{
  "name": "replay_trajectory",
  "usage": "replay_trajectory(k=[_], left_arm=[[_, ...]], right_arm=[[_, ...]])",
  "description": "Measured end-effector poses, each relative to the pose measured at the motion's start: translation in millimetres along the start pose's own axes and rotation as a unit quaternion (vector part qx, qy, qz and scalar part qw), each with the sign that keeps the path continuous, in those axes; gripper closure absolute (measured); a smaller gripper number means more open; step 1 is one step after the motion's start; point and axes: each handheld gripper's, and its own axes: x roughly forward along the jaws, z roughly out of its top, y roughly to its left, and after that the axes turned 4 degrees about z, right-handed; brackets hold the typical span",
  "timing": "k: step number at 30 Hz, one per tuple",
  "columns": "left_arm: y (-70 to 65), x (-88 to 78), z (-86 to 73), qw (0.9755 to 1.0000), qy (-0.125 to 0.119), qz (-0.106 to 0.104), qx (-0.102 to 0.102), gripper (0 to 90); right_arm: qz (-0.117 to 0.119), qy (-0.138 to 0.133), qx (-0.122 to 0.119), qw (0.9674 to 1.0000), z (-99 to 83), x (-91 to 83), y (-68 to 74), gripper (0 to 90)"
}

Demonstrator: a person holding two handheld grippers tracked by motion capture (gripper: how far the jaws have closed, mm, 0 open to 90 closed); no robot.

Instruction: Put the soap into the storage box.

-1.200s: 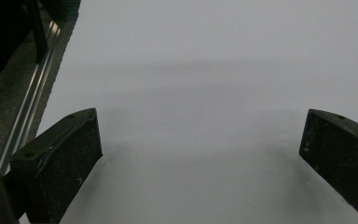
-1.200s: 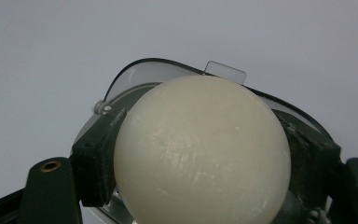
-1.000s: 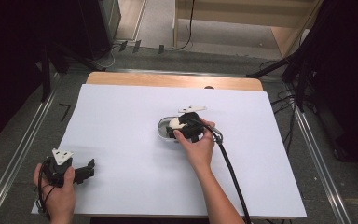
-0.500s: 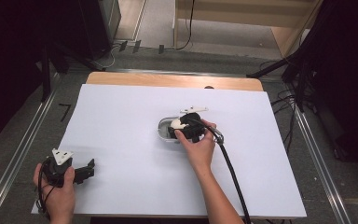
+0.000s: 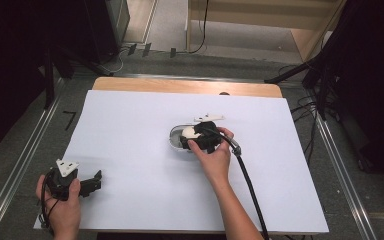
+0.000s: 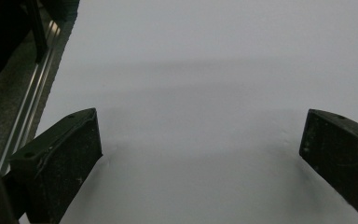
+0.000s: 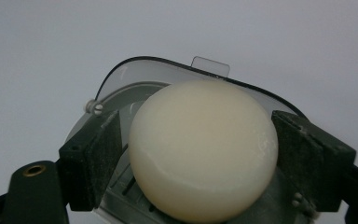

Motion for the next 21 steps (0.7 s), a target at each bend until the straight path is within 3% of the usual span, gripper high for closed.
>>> replay_trajectory(k=[11, 21], left_arm=[[0.5, -0.3, -0.1, 1.0, -0.001, 0.001, -0.001, 0.0], [3.7, -1.3, -0.6, 0.9998, -0.007, -0.006, -0.016, 0.0]], right_arm=[[0.003, -0.017, 0.002, 0.9998, 2.2, -16.5, -4.6, 18.3], [0.004, -0.032, 0.003, 0.9995, -2.3, -32.3, -9.0, 17.8]])
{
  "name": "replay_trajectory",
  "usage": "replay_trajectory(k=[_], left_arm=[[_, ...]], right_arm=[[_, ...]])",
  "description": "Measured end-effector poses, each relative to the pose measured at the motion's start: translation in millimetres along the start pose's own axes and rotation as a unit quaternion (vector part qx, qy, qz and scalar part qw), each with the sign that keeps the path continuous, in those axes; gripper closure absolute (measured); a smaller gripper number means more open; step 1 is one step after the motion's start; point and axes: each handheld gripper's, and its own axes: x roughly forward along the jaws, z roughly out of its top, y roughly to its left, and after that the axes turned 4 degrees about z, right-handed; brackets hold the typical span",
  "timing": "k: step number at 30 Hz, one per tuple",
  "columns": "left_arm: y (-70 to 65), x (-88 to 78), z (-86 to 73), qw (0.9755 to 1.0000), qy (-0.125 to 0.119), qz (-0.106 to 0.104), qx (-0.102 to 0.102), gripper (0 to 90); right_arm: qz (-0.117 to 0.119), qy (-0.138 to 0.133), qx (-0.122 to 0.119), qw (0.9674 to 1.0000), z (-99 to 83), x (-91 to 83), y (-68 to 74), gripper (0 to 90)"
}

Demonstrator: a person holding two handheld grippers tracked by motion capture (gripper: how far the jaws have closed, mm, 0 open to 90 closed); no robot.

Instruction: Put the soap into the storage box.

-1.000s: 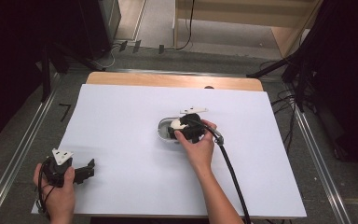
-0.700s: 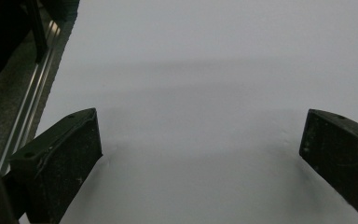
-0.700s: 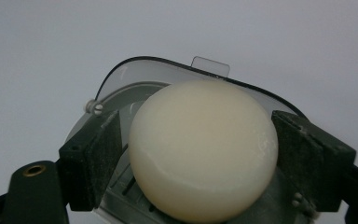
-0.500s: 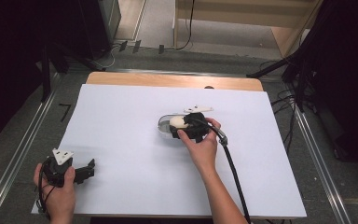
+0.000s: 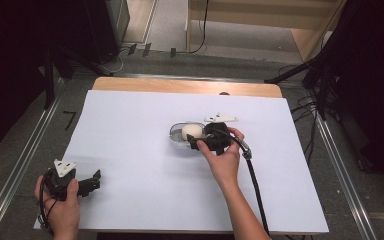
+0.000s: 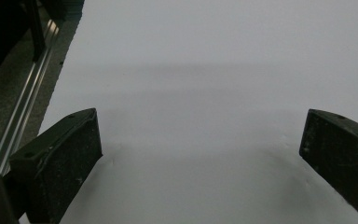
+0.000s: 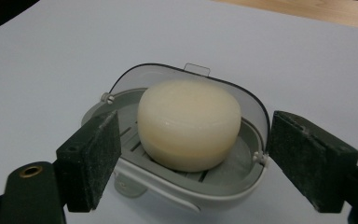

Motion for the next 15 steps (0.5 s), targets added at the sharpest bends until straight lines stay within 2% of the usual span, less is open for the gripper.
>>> replay_trajectory(k=[9, 15], left_arm=[[0.0, -3.3, -1.5, 0.9999, -0.015, 0.0, 0.001, 0.0], [1.6, -5.9, -3.2, 0.9995, -0.031, -0.008, -0.005, 0.0]], right_arm=[[0.001, -0.01, 0.005, 0.9999, -13.7, -18.0, -10.3, 17.5], [0.001, -0.022, 0.011, 0.9997, -21.3, -33.7, -20.0, 17.4]])
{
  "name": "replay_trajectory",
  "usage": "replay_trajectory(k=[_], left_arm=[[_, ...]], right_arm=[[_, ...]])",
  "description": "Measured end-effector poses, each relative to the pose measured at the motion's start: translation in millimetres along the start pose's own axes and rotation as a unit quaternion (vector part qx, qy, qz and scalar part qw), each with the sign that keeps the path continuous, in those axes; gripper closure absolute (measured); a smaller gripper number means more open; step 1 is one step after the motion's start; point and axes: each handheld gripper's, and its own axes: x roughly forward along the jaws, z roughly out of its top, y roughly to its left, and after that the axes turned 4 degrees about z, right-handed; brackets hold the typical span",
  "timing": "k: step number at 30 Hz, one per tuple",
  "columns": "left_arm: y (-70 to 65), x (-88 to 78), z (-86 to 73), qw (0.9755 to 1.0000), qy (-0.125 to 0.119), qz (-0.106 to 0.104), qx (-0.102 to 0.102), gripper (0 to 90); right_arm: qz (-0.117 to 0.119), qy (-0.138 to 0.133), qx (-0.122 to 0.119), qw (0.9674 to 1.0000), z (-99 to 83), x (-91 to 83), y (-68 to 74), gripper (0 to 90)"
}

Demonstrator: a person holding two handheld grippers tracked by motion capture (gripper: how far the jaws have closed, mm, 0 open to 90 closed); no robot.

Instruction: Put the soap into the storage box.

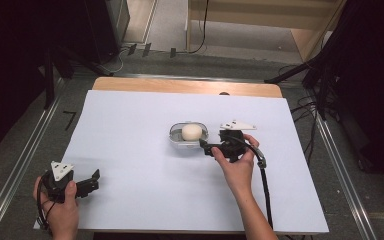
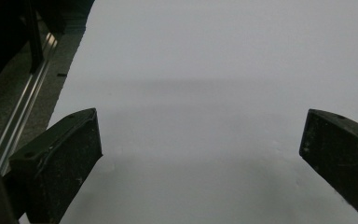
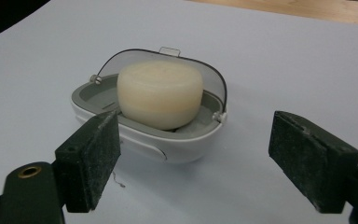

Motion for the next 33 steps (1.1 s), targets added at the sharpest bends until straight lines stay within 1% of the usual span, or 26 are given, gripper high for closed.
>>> replay_trajectory(k=[1, 3, 4, 5, 6, 7, 8, 9, 10, 11, 14, 15, 16, 17, 18, 21, 23, 25, 29, 31, 33], left_arm=[[-0.9, -0.4, -0.2, 1.0, -0.003, 0.002, 0.004, 0.0], [-1.4, -0.5, -0.3, 1.0, -0.003, 0.002, 0.006, 0.0], [-1.9, -0.5, -0.1, 1.0, -0.002, 0.005, 0.008, 0.0], [-2.1, -0.3, -0.1, 0.9999, -0.002, 0.006, 0.009, 0.0], [-2.3, 0.0, -0.1, 0.9999, -0.001, 0.007, 0.009, 0.0], [-2.5, 0.2, -0.1, 0.9999, -0.001, 0.008, 0.009, 0.0], [-2.5, 0.2, -0.2, 0.9999, -0.002, 0.007, 0.01, 0.0], [-2.8, 0.1, -0.1, 0.9999, 0.0, 0.008, 0.011, 0.0], [-3.1, 0.4, 0.0, 0.9999, 0.0, 0.008, 0.012, 0.0], [-3.9, 0.4, 0.0, 0.9998, 0.001, 0.009, 0.017, 0.0], [-5.2, 1.1, 0.0, 0.9997, 0.001, 0.013, 0.02, 0.0], [-5.2, 1.1, 0.0, 0.9997, 0.001, 0.013, 0.02, 0.0], [-5.2, 1.1, 0.1, 0.9997, 0.002, 0.014, 0.02, 0.0], [-5.2, 1.2, 0.1, 0.9997, 0.002, 0.016, 0.019, 0.0], [-4.9, 1.3, 0.2, 0.9997, 0.003, 0.015, 0.019, 0.0], [-5.1, 1.8, 0.4, 0.9997, 0.006, 0.018, 0.018, 0.0], [-5.1, 1.6, 0.4, 0.9996, 0.005, 0.018, 0.019, 0.0], [-5.3, 1.2, 0.0, 0.9997, 0.002, 0.017, 0.019, 0.0], [-5.3, 0.5, -0.2, 0.9997, -0.001, 0.017, 0.019, 0.0], [-5.4, 0.3, -0.4, 0.9997, -0.002, 0.016, 0.019, 0.0], [-5.3, -0.1, -0.5, 0.9997, -0.003, 0.014, 0.02, 0.0]], right_arm=[[0.001, -0.003, 0.004, 1.0, -3.1, -4.6, -3.8, 17.4], [0.001, -0.003, 0.006, 1.0, -5.1, -7.4, -6.0, 17.4], [-0.001, -0.003, 0.005, 1.0, -7.1, -9.9, -8.1, 17.2], [-0.002, -0.006, 0.007, 1.0, -11.7, -16.1, -13.1, 17.2], [-0.002, -0.006, 0.007, 1.0, -11.7, -16.1, -13.1, 17.2], [-0.001, -0.007, 0.014, 0.9999, -17.0, -22.2, -18.5, 17.2], [-0.001, -0.007, 0.014, 0.9999, -17.0, -22.2, -18.5, 17.2], [-0.003, -0.006, 0.014, 0.9999, -19.6, -25.0, -21.3, 17.2], [-0.004, -0.009, 0.02, 0.9998, -25.2, -30.6, -27.0, 17.3], [-0.004, -0.009, 0.022, 0.9997, -28.0, -33.3, -29.9, 17.3], [-0.008, -0.01, 0.028, 0.9995, -35.3, -40.9, -38.0, 17.4], [-0.008, -0.011, 0.033, 0.9994, -37.6, -43.5, -40.6, 17.4], [-0.008, -0.011, 0.033, 0.9994, -37.6, -43.5, -40.6, 17.4], [-0.011, -0.013, 0.037, 0.9992, -41.6, -49.0, -45.8, 17.3], [-0.011, -0.013, 0.037, 0.9992, -41.6, -49.0, -45.8, 17.3], [-0.014, -0.022, 0.042, 0.9988, -48.5, -62.5, -53.8, 17.4], [-0.014, -0.024, 0.044, 0.9987, -51.1, -65.7, -55.8, 17.4], [-0.016, -0.025, 0.048, 0.9984, -58.5, -72.7, -61.4, 17.4], [-0.02, -0.024, 0.055, 0.998, -69.7, -79.6, -69.2, 17.4], [-0.024, -0.022, 0.06, 0.9977, -78.6, -84.8, -76.6, 17.4], [-0.025, -0.022, 0.063, 0.9975, -81.3, -86.9, -79.0, 17.4]])
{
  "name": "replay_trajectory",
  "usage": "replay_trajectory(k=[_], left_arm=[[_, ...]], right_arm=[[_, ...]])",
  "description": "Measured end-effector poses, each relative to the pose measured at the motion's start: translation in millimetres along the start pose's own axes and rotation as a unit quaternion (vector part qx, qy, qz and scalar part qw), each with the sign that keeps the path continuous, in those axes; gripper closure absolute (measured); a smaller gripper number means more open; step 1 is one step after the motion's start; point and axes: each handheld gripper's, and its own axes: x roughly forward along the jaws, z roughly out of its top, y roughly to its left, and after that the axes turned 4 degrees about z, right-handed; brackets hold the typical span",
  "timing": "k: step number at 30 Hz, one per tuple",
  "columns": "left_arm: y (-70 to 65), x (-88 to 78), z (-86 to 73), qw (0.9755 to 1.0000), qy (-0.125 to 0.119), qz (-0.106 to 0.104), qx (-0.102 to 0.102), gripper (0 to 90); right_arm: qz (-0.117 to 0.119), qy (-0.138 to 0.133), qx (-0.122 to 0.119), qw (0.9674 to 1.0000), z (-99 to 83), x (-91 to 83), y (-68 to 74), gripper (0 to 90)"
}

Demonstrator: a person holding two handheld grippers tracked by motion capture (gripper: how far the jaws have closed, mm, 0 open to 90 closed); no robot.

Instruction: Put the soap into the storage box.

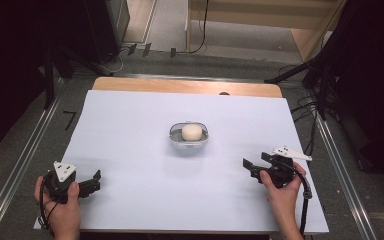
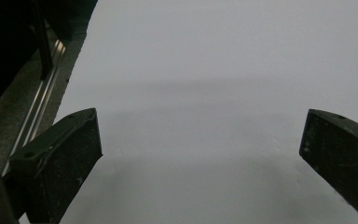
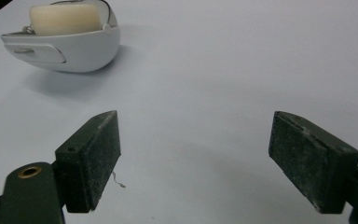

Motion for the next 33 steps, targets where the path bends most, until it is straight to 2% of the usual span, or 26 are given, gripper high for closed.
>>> replay_trajectory(k=[3, 7, 9, 10, 14, 17, 20, 22, 28, 31, 33], left_arm=[[1.2, -1.2, -0.7, 0.9999, -0.008, -0.007, -0.003, 0.0], [5.1, -2.1, -1.1, 0.9996, -0.012, -0.017, -0.018, 0.0], [6.6, -2.4, -1.2, 0.9994, -0.013, -0.019, -0.025, 0.0], [7.2, -2.3, -1.3, 0.9994, -0.014, -0.02, -0.026, 0.0], [5.7, -3.2, -1.7, 0.9994, -0.018, -0.019, -0.021, 0.0], [5.1, -4.2, -2.2, 0.9994, -0.023, -0.019, -0.016, 0.0], [5.4, -4.6, -2.3, 0.9994, -0.023, -0.02, -0.017, 0.0], [5.4, -4.8, -2.4, 0.9993, -0.024, -0.02, -0.02, 0.0], [6.4, -4.1, -2.2, 0.9992, -0.023, -0.026, -0.02, 0.0], [8.7, -4.0, -2.5, 0.9988, -0.024, -0.033, -0.029, 0.0], [8.8, -4.3, -2.7, 0.9988, -0.026, -0.031, -0.028, 0.0]], right_arm=[[-0.002, -0.001, 0.007, 1.0, -6.9, -7.2, -9.4, 17.4], [-0.008, -0.005, 0.02, 0.9998, -14.2, -18.2, -20.4, 17.4], [-0.013, -0.011, 0.019, 0.9997, -18.7, -27.2, -29.5, 17.3], [-0.013, -0.011, 0.019, 0.9997, -18.7, -27.2, -29.5, 17.3], [-0.021, -0.015, 0.016, 0.9995, -25.2, -42.0, -40.6, 15.9], [-0.003, -0.022, 0.01, 0.9997, -32.8, -54.2, -51.0, 13.3], [-0.008, -0.022, 0.007, 0.9997, -37.0, -59.6, -55.2, 13.1], [-0.021, -0.017, 0.003, 0.9996, -41.3, -65.9, -59.7, 12.8], [-0.013, -0.02, 0.005, 0.9997, -47.0, -76.1, -68.1, 11.2], [-0.026, -0.026, 0.002, 0.9993, -47.8, -83.9, -71.2, 10.9], [-0.04, -0.028, -0.003, 0.9988, -48.3, -87.9, -72.1, 10.9]])
